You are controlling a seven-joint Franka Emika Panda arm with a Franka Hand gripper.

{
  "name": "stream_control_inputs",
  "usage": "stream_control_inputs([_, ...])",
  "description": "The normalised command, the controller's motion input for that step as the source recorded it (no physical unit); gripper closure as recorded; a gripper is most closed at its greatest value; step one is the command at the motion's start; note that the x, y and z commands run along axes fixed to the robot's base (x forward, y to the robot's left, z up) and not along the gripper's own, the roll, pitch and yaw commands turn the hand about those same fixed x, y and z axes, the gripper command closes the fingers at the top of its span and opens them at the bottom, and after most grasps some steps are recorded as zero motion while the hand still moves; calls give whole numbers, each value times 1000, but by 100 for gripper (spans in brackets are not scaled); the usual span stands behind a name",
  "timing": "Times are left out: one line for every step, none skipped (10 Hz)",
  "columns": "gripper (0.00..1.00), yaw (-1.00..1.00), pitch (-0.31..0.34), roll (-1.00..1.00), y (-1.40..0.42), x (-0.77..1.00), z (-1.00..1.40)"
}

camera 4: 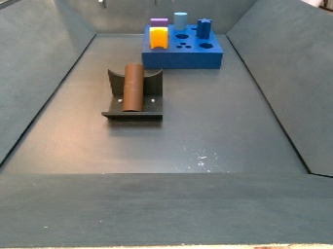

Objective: Pick up the round object. Move up. Place the round object on the fixture. Regrasp the round object. Move to above the board. Insert the round object.
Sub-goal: Regrasp the round object.

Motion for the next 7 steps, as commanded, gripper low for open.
stream_control_inputs([0,37,149,371,71,36,-1000])
stream_control_inputs([0,42,134,364,71,37,-1000])
stream_control_inputs([0,85,91,303,61,46,-1000])
stream_control_inputs([0,102,73,229,56,53,-1000])
stream_control_inputs([0,110,50,170,53,63,-1000])
stream_control_inputs([0,115,24,132,50,75,-1000])
stream_control_inputs([0,113,-13,110,43,90,-1000])
